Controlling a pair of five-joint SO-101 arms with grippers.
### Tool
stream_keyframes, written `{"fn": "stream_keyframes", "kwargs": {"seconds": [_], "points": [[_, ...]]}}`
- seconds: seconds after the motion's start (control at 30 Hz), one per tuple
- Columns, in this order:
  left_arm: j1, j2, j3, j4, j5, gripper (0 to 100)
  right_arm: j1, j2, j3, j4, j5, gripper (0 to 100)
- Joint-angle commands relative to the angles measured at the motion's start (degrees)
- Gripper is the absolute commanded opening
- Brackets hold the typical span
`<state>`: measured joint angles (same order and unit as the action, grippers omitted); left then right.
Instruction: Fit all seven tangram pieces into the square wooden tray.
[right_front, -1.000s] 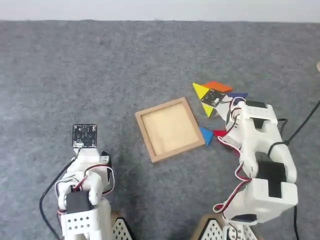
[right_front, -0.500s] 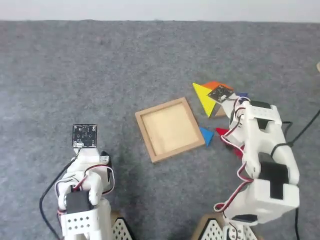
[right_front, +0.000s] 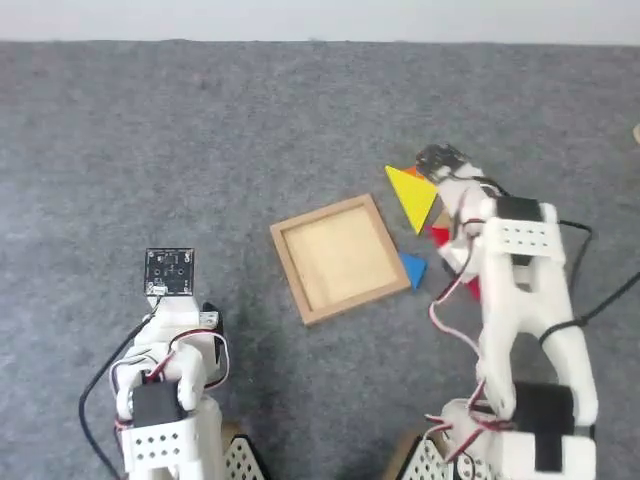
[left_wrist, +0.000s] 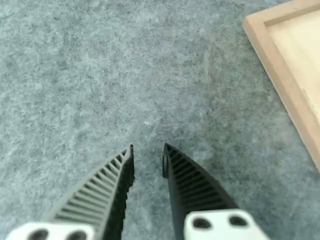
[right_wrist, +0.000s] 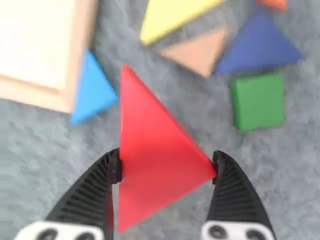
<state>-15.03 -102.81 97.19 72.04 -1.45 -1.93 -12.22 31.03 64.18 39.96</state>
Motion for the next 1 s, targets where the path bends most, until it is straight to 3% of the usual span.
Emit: {"fn": "stream_keyframes", "kwargs": {"seconds": [0.0, 0.4, 0.6, 0.8, 0.97], "points": [[-0.3, -1.1, -0.7, 0.2, -0.1, 9, -6.4, -4.3, -7.8, 3.1, -5.0, 7.9], [-0.3, -1.1, -0.7, 0.2, -0.1, 9, -21.0, -1.6, -20.9, 6.5, -22.8, 7.9], [-0.3, -1.1, -0.7, 0.2, -0.1, 9, -27.1, 14.6, -29.3, 3.3, -33.3, 7.9], [-0.3, -1.1, -0.7, 0.2, -0.1, 9, -30.1, 33.6, -39.7, 3.5, -34.4, 7.9], [-0.3, -1.1, -0.7, 0.2, -0.1, 9, -32.0, 40.5, -43.1, 2.7, -38.2, 7.9]]}}
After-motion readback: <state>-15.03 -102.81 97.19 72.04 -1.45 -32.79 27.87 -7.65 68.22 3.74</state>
